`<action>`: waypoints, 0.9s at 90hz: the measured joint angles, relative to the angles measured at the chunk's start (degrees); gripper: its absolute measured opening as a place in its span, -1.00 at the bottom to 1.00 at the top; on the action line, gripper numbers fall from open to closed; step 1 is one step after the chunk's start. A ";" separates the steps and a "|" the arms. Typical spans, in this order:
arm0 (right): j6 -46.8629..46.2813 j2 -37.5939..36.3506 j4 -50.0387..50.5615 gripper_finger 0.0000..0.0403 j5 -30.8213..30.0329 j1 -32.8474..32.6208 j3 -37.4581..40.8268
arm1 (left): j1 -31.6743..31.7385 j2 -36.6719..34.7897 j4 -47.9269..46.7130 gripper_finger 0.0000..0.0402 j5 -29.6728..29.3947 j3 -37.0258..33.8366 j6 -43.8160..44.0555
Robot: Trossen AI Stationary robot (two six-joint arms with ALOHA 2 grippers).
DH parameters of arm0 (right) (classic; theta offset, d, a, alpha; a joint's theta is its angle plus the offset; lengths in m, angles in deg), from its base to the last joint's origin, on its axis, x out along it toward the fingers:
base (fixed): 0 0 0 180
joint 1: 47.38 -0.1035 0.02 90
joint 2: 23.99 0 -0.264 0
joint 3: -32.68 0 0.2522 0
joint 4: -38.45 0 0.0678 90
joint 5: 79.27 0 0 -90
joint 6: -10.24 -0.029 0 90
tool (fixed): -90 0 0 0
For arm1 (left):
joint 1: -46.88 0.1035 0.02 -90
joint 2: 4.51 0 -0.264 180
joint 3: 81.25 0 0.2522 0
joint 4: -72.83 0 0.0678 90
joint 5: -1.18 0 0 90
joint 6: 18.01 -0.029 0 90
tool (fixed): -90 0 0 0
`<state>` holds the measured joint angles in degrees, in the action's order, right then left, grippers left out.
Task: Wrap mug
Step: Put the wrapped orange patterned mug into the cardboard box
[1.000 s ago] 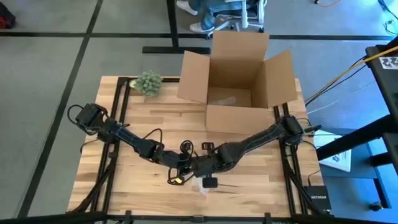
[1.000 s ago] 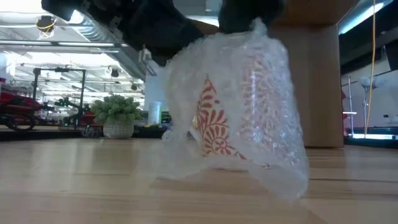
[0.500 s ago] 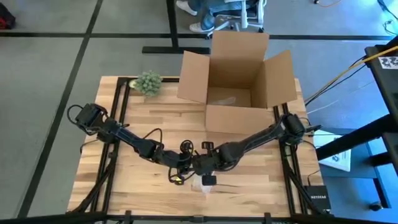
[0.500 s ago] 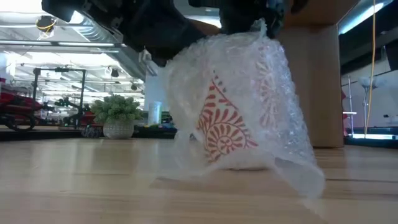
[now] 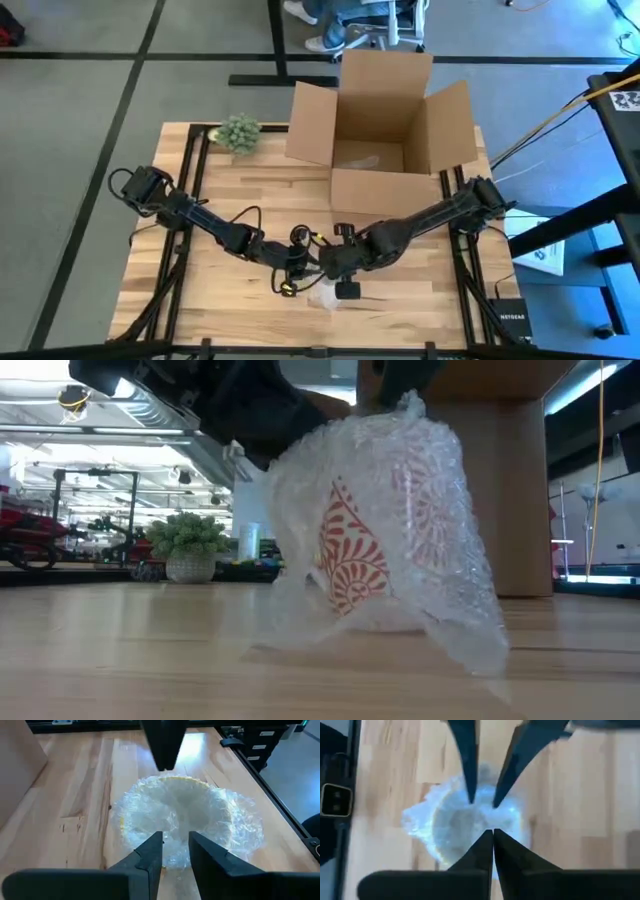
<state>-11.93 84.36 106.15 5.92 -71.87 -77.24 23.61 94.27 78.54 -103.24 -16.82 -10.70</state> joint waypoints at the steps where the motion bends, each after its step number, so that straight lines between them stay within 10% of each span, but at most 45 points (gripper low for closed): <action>1: -0.02 -0.01 0.01 -1.00 0.28 -0.18 0.00 | 0.00 0.00 0.00 -0.61 0.00 0.00 0.00; 18: 3.16 0.79 -1.57 -0.86 1.79 -3.15 1.31 | 0.00 0.00 -0.31 -0.61 0.02 0.00 0.11; 55: 4.75 4.48 -11.40 0.06 0.89 -3.93 5.87 | 0.00 0.00 -0.37 -0.61 0.04 0.00 0.15; 81: 9.17 10.12 -12.52 -0.06 -2.41 -4.00 5.66 | 0.01 0.00 -0.11 -0.61 0.17 0.02 0.15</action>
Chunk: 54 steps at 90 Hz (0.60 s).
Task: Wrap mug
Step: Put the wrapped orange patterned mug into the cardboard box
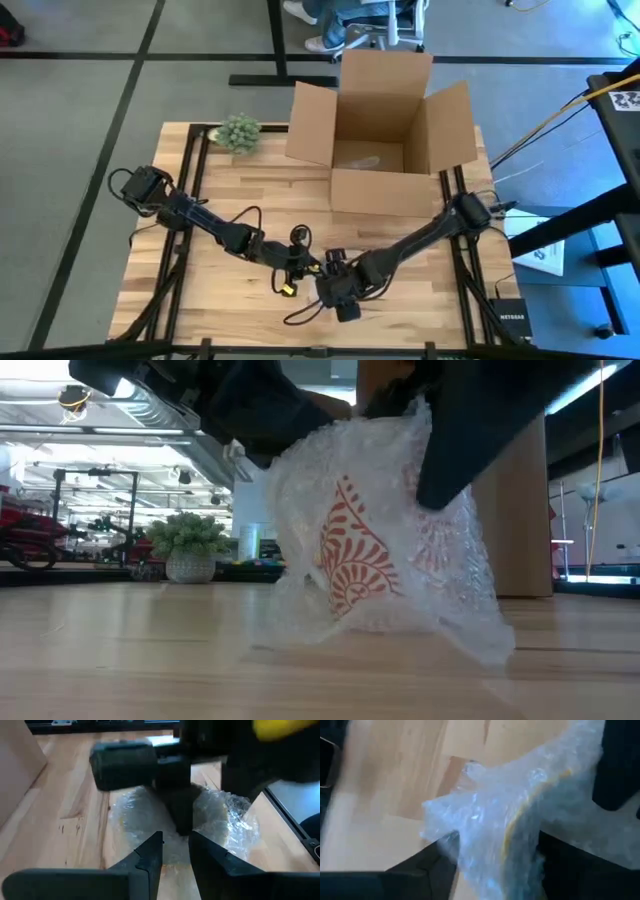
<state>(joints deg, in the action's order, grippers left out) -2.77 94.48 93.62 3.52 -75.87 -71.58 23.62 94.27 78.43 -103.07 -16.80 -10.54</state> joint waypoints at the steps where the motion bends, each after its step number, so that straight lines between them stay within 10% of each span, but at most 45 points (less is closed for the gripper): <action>1: 0.21 0.01 0.02 -0.09 -0.09 0.00 0.00 | -0.01 0.00 0.00 -0.61 -0.04 0.00 0.00; 21: 1.28 -0.86 2.26 -0.90 2.00 0.00 -0.09 | -0.05 -1.88 -1.17 -0.61 -0.19 -0.13 0.20; 54: 0.12 -1.09 19.00 -0.94 2.08 -2.84 -13.37 | -1.71 -11.80 -7.25 -0.61 -0.05 -0.26 0.23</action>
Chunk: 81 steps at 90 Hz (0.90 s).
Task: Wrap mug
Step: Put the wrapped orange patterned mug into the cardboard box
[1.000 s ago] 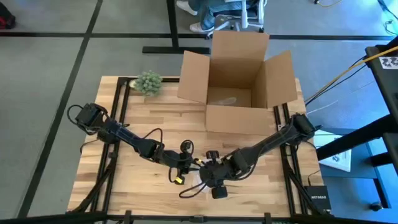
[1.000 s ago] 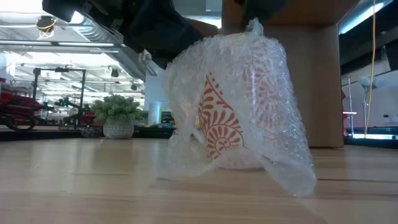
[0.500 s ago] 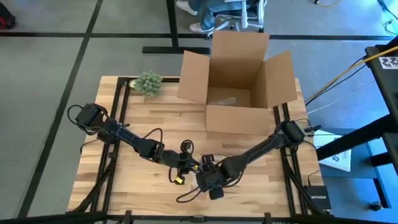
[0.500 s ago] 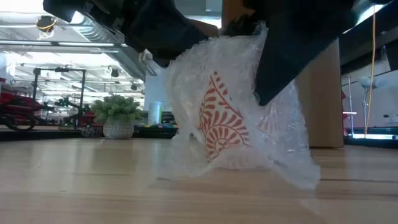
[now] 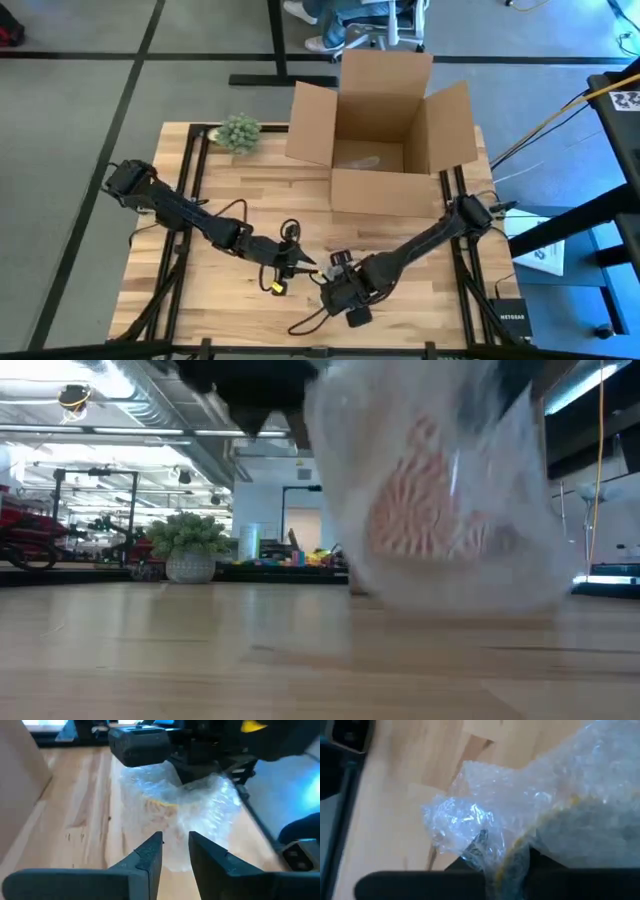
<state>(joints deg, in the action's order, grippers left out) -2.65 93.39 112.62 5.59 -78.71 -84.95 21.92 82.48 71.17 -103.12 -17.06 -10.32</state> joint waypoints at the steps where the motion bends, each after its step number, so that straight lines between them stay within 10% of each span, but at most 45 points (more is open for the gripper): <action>1: 0.00 0.00 0.31 -0.94 -0.11 -0.15 -0.58 | -0.08 -0.56 -0.28 -0.61 0.00 0.00 -0.01; 38: 6.05 -0.13 12.93 -0.97 -11.44 -0.01 -31.16 | -2.07 -20.34 -16.57 -0.61 -2.86 0.15 2.91; 67: 11.89 -13.29 8.70 -0.97 -40.65 8.70 -27.85 | -1.51 -22.38 -19.37 -0.61 -9.25 0.17 1.08; 81: 11.73 -16.82 12.40 -0.97 -42.52 18.91 -27.85 | -1.19 -21.05 -19.11 -0.61 -9.30 -0.13 0.94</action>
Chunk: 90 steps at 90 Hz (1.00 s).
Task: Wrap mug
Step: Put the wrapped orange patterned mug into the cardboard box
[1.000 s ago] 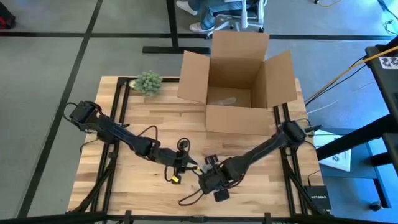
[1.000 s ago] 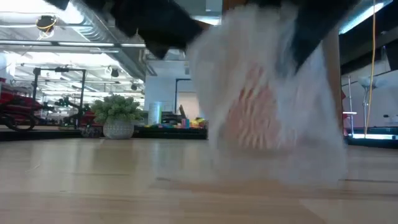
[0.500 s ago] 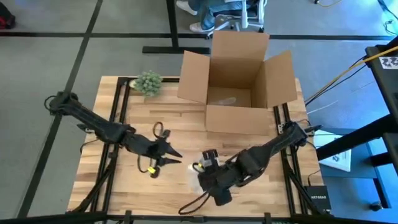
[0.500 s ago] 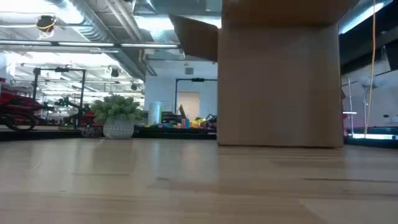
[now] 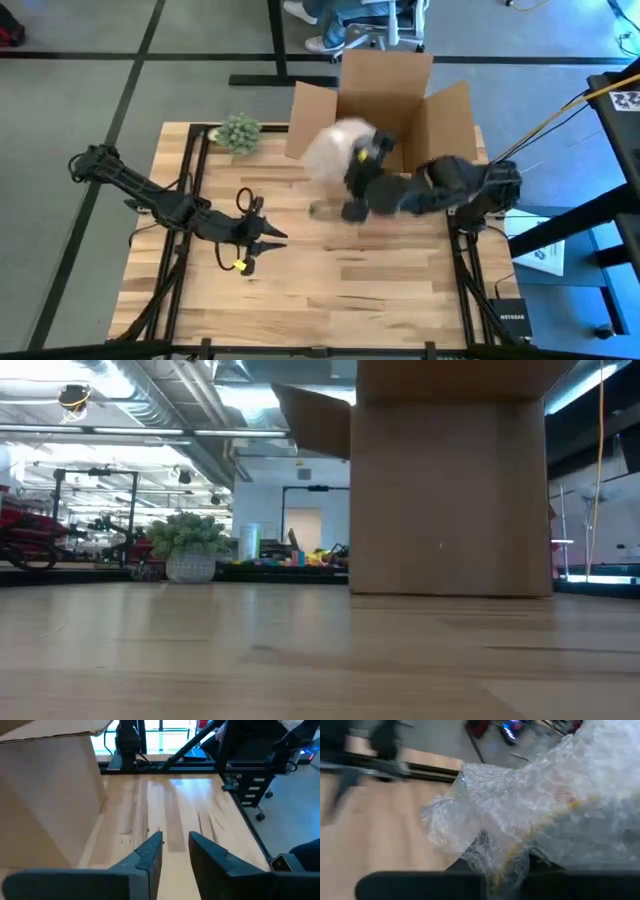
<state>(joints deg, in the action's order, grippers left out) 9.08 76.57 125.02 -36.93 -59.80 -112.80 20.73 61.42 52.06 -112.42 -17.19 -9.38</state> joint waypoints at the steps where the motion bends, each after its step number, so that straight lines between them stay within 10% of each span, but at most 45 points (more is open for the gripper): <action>1: -0.16 -0.17 0.37 -0.97 0.28 0.92 0.00 | 0.00 0.10 -0.04 -0.61 0.00 -0.06 -0.03; 42: -5.23 -0.57 5.17 -0.98 30.95 36.03 14.93 | 0.00 1.84 -3.12 -0.61 -0.04 -0.18 -0.27; 90: -11.60 -0.55 -17.47 -0.87 47.31 40.96 45.88 | 0.00 1.86 -4.39 -0.61 -0.02 -0.22 -0.34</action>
<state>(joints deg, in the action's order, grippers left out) -2.51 76.02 107.56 10.38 -18.84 -66.92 20.73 63.28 47.67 -112.44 -17.41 -9.71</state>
